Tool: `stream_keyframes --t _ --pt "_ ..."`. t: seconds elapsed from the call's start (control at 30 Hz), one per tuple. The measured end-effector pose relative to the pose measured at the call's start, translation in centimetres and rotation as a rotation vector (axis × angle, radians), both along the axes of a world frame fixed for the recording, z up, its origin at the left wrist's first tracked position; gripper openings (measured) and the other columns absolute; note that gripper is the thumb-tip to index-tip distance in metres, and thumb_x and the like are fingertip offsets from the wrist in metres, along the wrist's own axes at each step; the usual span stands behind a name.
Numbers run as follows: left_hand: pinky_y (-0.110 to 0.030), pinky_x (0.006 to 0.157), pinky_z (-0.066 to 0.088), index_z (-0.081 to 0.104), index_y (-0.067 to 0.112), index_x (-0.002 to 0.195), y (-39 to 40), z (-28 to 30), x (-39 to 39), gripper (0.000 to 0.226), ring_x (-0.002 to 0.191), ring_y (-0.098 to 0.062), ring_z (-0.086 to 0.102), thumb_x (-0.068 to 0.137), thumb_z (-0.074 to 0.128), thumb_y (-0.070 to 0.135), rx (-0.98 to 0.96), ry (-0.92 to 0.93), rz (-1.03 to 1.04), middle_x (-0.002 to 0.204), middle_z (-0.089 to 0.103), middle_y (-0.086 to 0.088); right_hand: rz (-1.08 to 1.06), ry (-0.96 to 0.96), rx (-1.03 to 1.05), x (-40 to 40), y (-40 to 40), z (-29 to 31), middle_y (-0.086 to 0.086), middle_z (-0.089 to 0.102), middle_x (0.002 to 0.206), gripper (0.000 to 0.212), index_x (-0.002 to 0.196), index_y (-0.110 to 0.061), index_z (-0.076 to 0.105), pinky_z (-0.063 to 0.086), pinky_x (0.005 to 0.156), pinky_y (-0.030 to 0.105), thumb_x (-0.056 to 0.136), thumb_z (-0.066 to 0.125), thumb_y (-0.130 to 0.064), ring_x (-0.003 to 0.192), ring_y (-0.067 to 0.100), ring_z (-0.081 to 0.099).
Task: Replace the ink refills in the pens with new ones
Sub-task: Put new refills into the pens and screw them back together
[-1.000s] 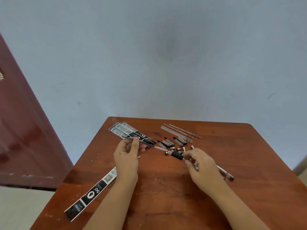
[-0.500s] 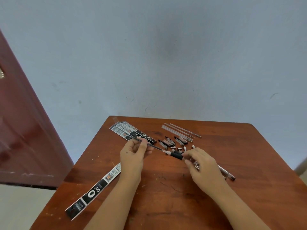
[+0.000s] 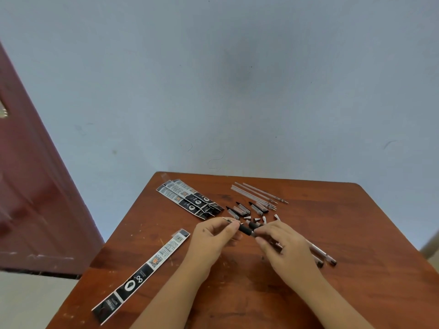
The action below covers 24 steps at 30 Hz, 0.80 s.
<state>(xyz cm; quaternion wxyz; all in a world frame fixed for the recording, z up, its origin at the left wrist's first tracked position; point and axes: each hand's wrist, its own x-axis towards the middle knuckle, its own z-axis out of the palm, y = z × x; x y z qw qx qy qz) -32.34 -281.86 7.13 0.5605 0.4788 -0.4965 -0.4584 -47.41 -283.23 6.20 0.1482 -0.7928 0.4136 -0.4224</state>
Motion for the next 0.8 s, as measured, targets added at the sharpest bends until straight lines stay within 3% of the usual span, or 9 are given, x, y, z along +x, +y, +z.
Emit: stream_keyframes --t 0.07,0.13,0.23,0.37,0.47,0.53,0.6,0.73,0.8 --pt "-0.016 0.057 0.052 0.066 0.013 0.069 -0.1 0.3 0.4 0.025 0.060 -0.004 0.063 0.086 0.051 0.002 -0.006 0.081 0.065 0.060 0.068 0.005 -0.001 -0.031 0.040 0.1 -0.1 0.0 -0.022 0.053 0.080 0.039 0.084 -0.011 0.070 0.038 0.073 -0.004 0.074 0.044 -0.038 0.088 -0.019 0.050" --pt "-0.016 0.056 0.053 0.062 0.009 0.069 -0.4 0.7 1.0 0.026 0.057 -0.005 0.062 0.088 0.045 0.003 -0.003 0.235 0.136 0.057 0.067 0.004 -0.032 -0.005 0.055 0.0 -0.5 0.3 -0.018 0.057 0.081 0.034 0.087 -0.010 0.070 0.039 0.071 0.002 0.078 0.049 -0.036 0.083 -0.011 0.054" --pt "-0.015 0.044 0.048 0.058 0.011 0.073 -0.4 1.0 2.1 0.025 0.044 -0.005 0.056 0.092 0.041 0.010 0.008 0.355 0.213 0.051 0.063 0.003 -0.076 0.266 0.089 -0.3 -1.7 0.7 -0.004 0.061 0.103 0.022 0.105 -0.014 0.065 0.031 0.080 0.009 0.087 0.053 -0.021 0.101 0.007 0.051" --pt "-0.010 0.038 0.032 0.066 0.019 0.075 -0.4 0.8 2.4 0.026 0.037 0.000 0.040 0.091 0.046 0.012 -0.053 0.022 0.237 0.045 0.054 0.008 -0.132 0.649 0.160 1.2 -3.3 2.0 -0.003 0.055 0.119 0.031 0.121 -0.024 0.053 0.033 0.094 0.028 0.093 0.042 -0.028 0.113 0.015 0.042" --pt "-0.004 0.050 0.037 0.069 0.020 0.085 -0.5 0.5 2.6 0.016 0.050 0.005 0.050 0.087 0.055 0.012 -0.133 -0.262 0.284 0.055 0.056 0.017 -0.131 0.768 0.120 2.7 -4.2 1.9 -0.001 0.052 0.120 0.032 0.125 -0.026 0.049 0.030 0.096 0.032 0.094 0.040 -0.027 0.114 0.018 0.041" --pt "0.000 0.063 0.038 0.070 0.019 0.096 -0.5 0.3 2.6 0.017 0.068 0.009 0.054 0.087 0.057 0.012 -0.194 -0.426 0.309 0.073 0.057 0.023 -0.124 0.801 0.111 3.3 -4.5 1.4 0.000 0.050 0.121 0.033 0.126 -0.025 0.048 0.028 0.097 0.033 0.094 0.040 -0.026 0.116 0.019 0.040" --pt "-0.001 0.066 0.037 0.070 0.015 0.099 -0.6 0.1 2.7 0.018 0.075 0.010 0.053 0.087 0.056 0.012 -0.244 -0.505 0.323 0.076 0.056 0.022 -0.117 0.823 0.108 3.7 -4.7 0.9 0.000 0.050 0.122 0.033 0.125 -0.024 0.048 0.028 0.099 0.034 0.094 0.040 -0.024 0.117 0.019 0.039" --pt "-0.007 0.066 0.035 0.069 0.012 0.098 -0.6 0.1 2.7 0.036 0.068 -0.001 0.050 0.080 0.042 0.030 -0.275 -0.609 0.310 0.070 0.052 0.013 -0.081 0.780 0.115 3.8 -5.0 0.3 0.001 0.052 0.121 0.030 0.121 -0.020 0.053 0.030 0.099 0.033 0.093 0.042 -0.023 0.115 0.018 0.041" --pt "-0.010 0.065 0.035 0.068 0.012 0.098 -0.8 -0.1 2.9 0.032 0.069 -0.001 0.048 0.084 0.044 0.028 -0.278 -0.663 0.306 0.070 0.049 0.013 -0.067 0.672 0.057 3.6 -4.8 0.1 0.004 0.056 0.114 0.026 0.112 -0.015 0.060 0.034 0.097 0.034 0.089 0.049 -0.021 0.110 0.022 0.046"
